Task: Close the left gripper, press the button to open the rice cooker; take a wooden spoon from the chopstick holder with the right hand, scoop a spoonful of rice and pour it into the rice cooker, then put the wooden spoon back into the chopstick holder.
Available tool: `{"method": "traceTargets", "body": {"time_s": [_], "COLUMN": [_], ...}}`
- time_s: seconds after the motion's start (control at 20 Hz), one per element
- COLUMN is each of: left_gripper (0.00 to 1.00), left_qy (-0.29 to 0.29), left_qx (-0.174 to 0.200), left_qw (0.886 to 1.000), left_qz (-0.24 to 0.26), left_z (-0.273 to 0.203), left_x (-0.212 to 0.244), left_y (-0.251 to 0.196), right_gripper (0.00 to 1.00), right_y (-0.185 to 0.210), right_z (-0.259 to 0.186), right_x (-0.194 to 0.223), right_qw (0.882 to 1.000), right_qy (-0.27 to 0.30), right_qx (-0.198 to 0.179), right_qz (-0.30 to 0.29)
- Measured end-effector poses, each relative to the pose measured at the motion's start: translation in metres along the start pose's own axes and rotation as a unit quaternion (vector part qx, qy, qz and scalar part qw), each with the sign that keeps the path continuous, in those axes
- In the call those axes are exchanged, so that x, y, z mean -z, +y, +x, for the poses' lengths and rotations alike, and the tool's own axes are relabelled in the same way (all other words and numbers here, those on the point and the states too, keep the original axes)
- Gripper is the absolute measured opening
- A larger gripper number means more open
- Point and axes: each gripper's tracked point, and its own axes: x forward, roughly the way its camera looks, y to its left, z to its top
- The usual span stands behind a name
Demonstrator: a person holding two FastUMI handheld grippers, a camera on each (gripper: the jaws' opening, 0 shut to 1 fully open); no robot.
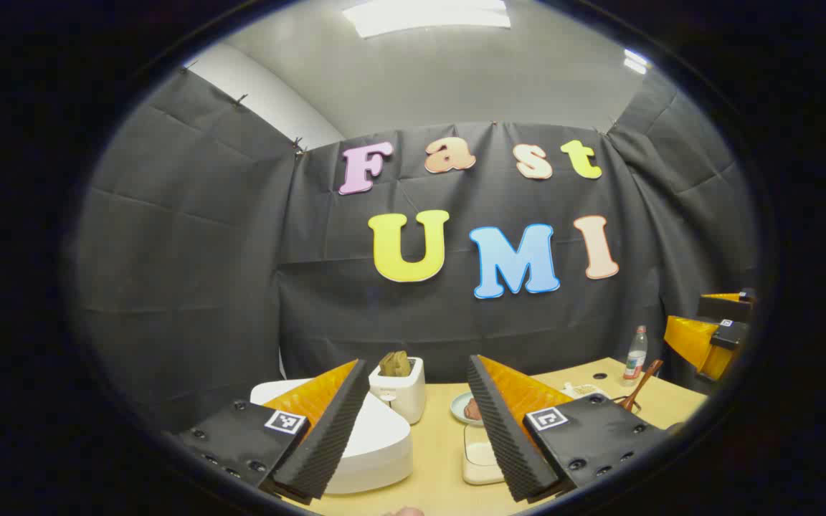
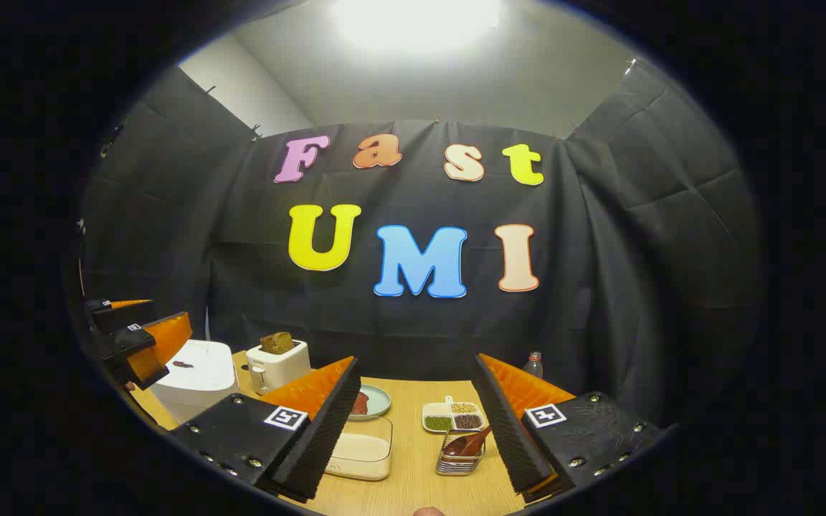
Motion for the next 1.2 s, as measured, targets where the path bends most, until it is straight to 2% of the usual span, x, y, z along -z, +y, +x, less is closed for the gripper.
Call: {"method": "traceTargets", "body": {"time_s": [0.25,0.3,0.35,0.4,0.75,0.85,0.95,1.0,1.05,1.1,1.2], "left_gripper": [0.99,0.94,0.99,0.96,0.94,0.99,0.93,0.96,0.93,0.96,0.93], "left_qy": [0.005,0.007,0.008,0.008,0.017,0.017,0.014,0.013,0.013,0.013,0.015], "left_qx": [-0.005,-0.005,-0.005,-0.006,-0.007,-0.007,-0.01,-0.012,-0.014,-0.016,-0.017], "left_qw": [1.0,1.0,1.0,1.0,1.0,1.0,1.0,1.0,1.0,1.0,1.0], "left_qz": [0.004,0.004,0.002,0.002,0.009,0.011,0.011,0.011,0.011,0.012,0.014], "left_z": [0.002,0.002,0.002,0.002,0.006,0.006,0.007,0.007,0.008,0.008,0.009], "left_x": [0.002,0.005,0.004,0.004,0.01,0.01,0.008,0.006,0.007,0.007,0.007], "left_y": [-0.003,-0.004,-0.005,-0.006,-0.01,-0.01,-0.009,-0.007,-0.005,-0.003,-0.003], "right_gripper": [0.95,0.95,0.95,0.95,0.95,0.95,0.95,0.95,0.95,0.95,0.95], "right_y": [-0.005,-0.005,-0.006,-0.007,-0.008,-0.01,-0.01,-0.01,-0.009,-0.009,-0.008], "right_z": [0.005,0.006,0.005,0.007,0.01,0.011,0.011,0.011,0.012,0.012,0.013], "right_x": [0.001,0.001,0.003,0.002,0.005,0.005,0.002,0.001,0.001,0.001,0.0], "right_qw": [1.0,1.0,1.0,1.0,1.0,1.0,1.0,1.0,1.0,1.0,1.0], "right_qy": [0.001,0.001,0.003,0.002,0.003,0.004,0.001,0.0,-0.001,-0.002,-0.004], "right_qx": [0.001,0.0,-0.001,-0.001,-0.003,-0.002,-0.003,-0.003,-0.004,-0.005,-0.006], "right_qz": [0.004,0.005,0.004,0.002,0.008,0.006,0.009,0.008,0.007,0.005,0.003]}}
